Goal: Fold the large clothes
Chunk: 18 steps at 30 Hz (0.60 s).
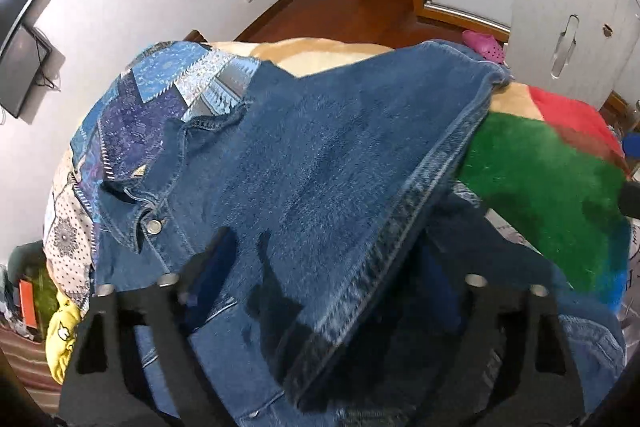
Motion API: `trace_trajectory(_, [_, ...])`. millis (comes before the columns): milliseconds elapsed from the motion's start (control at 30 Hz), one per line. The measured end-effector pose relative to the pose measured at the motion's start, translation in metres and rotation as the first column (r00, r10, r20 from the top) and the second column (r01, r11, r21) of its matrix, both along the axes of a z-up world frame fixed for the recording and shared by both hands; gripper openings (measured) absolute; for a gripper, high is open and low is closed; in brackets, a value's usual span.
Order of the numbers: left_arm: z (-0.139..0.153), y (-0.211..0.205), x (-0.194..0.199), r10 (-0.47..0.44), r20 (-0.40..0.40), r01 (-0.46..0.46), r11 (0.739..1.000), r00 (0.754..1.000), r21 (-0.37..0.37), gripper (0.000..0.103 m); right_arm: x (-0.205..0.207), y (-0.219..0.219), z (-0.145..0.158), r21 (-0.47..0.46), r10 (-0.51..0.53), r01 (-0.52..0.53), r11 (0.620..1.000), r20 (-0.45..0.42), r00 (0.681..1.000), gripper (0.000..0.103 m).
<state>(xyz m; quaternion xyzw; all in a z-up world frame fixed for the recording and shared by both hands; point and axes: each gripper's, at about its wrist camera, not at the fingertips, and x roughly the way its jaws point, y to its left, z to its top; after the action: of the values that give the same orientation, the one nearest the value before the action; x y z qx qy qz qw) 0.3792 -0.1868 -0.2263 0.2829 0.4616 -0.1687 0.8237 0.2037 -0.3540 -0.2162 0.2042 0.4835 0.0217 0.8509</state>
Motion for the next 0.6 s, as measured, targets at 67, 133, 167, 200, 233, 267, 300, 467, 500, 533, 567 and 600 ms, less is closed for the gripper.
trace_trajectory(67, [0.005,0.004,0.005,0.022,-0.001,-0.022,0.999,1.0,-0.05,0.049,0.006,0.006,-0.002,0.009,0.024,-0.024,1.0,-0.004,1.0,0.078])
trace_trajectory(133, [0.015,0.01,0.009,0.041,-0.021,-0.043,0.992,0.999,-0.123,0.03,0.013,0.017,-0.004,0.006,0.063,-0.063,0.998,-0.004,0.998,0.078])
trace_trajectory(167, [0.022,0.013,0.011,0.055,-0.021,-0.057,0.985,0.998,-0.16,0.023,0.018,0.025,-0.003,0.002,0.088,-0.088,0.996,-0.003,0.996,0.078])
trace_trajectory(200, [0.028,0.017,0.012,0.067,-0.017,-0.069,0.979,0.998,-0.192,0.02,0.024,0.032,-0.003,-0.001,0.111,-0.111,0.994,0.005,0.994,0.078])
trace_trajectory(233, [0.036,0.021,0.014,0.085,-0.013,-0.086,0.97,0.996,-0.229,0.018,0.028,0.039,-0.003,-0.001,0.132,-0.132,0.991,0.013,0.991,0.078])
trace_trajectory(267, [0.043,0.027,0.016,0.103,-0.013,-0.103,0.96,0.995,-0.259,0.016,0.033,0.046,-0.004,-0.001,0.155,-0.155,0.988,0.019,0.988,0.078])
trace_trajectory(300, [0.049,0.031,0.017,0.116,-0.012,-0.115,0.952,0.993,-0.283,0.015,0.038,0.052,-0.005,-0.003,0.173,-0.173,0.985,0.02,0.985,0.078])
trace_trajectory(467, [0.078,0.073,0.012,0.219,0.029,-0.194,0.911,0.975,-0.363,0.013,0.062,0.082,-0.025,-0.066,0.265,-0.268,0.961,-0.045,0.963,0.078])
trace_trajectory(500, [0.081,0.088,0.009,0.247,0.03,-0.219,0.901,0.968,-0.374,0.013,0.064,0.084,-0.03,-0.081,0.261,-0.265,0.961,-0.057,0.964,0.078])
trace_trajectory(533, [0.081,0.097,0.008,0.261,0.024,-0.233,0.895,0.965,-0.381,0.013,0.064,0.083,-0.033,-0.09,0.253,-0.258,0.962,-0.062,0.965,0.078])
trace_trajectory(567, [0.078,0.111,0.007,0.279,0.007,-0.255,0.886,0.96,-0.386,0.014,0.063,0.081,-0.035,-0.078,0.253,-0.257,0.963,-0.062,0.966,0.079])
trace_trajectory(600, [0.075,0.122,0.005,0.301,-0.007,-0.28,0.879,0.954,-0.385,0.014,0.062,0.078,-0.036,-0.055,0.254,-0.257,0.965,-0.056,0.966,0.083])
